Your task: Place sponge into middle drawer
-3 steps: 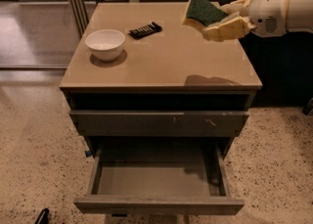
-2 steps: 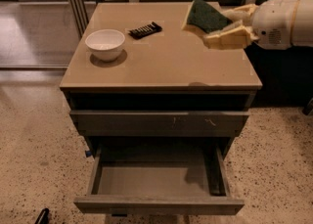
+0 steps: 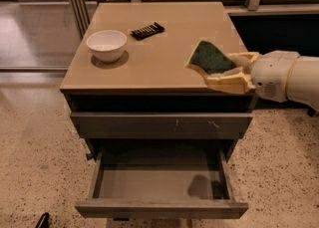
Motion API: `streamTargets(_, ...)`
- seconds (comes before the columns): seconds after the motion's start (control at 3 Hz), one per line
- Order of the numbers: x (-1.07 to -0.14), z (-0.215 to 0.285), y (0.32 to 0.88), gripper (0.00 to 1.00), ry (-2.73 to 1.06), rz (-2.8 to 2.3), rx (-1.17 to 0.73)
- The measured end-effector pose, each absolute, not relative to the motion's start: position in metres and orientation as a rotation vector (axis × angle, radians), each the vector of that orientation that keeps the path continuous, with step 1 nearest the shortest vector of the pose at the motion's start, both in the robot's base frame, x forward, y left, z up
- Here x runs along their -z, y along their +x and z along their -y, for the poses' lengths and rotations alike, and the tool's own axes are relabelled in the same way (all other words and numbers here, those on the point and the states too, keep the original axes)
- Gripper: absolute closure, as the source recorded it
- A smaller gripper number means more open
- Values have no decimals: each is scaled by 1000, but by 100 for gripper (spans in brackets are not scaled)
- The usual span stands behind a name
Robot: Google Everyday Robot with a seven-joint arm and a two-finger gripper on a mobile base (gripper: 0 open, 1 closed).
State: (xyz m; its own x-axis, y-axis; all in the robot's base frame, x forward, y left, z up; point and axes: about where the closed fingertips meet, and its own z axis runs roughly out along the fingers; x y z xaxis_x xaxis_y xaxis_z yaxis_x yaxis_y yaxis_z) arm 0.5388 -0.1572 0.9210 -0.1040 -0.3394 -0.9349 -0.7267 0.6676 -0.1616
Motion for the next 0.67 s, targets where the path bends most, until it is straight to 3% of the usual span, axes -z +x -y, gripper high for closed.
streamTargets(0.67,-879,152,528,100,-834,-1774,-435)
